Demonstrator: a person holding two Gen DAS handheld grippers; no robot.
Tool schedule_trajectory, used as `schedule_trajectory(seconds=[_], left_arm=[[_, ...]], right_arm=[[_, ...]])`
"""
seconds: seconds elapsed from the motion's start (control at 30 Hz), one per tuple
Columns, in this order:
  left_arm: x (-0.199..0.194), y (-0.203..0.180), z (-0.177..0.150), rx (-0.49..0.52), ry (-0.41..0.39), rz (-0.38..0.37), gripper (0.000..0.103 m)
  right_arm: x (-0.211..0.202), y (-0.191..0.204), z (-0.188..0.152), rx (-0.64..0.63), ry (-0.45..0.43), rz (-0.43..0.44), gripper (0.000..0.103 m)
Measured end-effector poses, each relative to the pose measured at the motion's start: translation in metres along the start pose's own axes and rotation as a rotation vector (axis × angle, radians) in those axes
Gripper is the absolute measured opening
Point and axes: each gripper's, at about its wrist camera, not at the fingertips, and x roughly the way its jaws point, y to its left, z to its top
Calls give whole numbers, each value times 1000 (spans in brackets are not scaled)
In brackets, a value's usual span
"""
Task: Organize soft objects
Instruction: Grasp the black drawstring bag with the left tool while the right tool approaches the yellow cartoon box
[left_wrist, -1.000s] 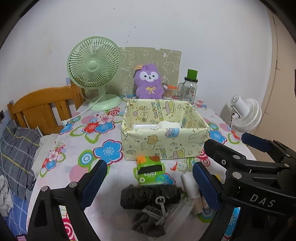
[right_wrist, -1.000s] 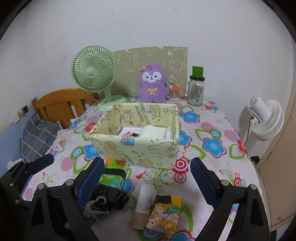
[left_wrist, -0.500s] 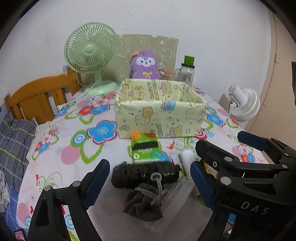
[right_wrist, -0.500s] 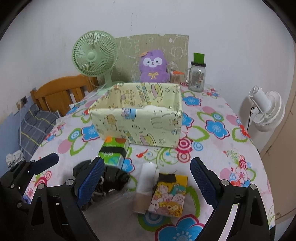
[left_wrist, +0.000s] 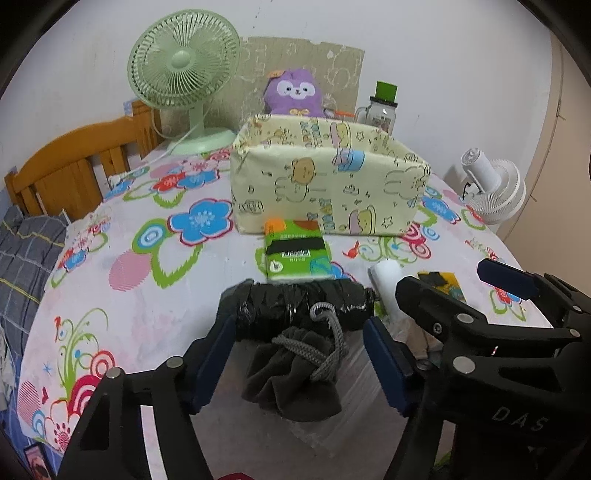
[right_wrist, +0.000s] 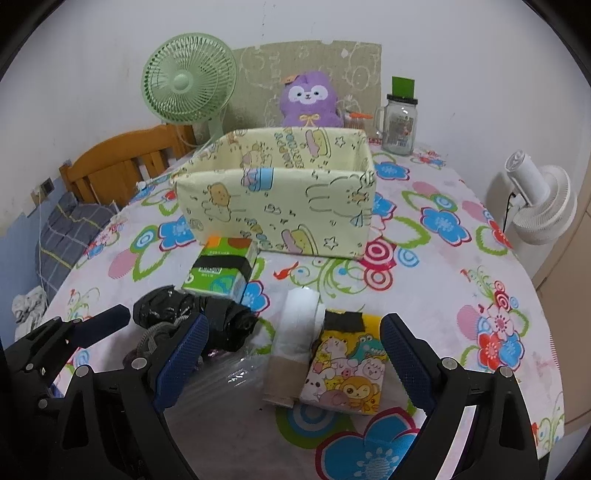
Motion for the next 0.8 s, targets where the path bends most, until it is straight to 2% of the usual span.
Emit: schedule_trajectory(seconds=[0.17, 0.4, 0.67, 0.8], left_arm=[[7, 1, -5, -2, 24, -6, 58], [19, 1, -11, -3, 58, -9, 51], [13, -5, -9, 1, 39, -4, 47], [10, -13, -4, 20, 24, -8, 47]], right_arm=[[8, -1, -5, 8, 25, -4, 95], [16, -4, -8, 18, 48, -6, 95], [17, -16, -7, 44, 46, 1, 95], [17, -28, -6, 83, 46, -8, 92]])
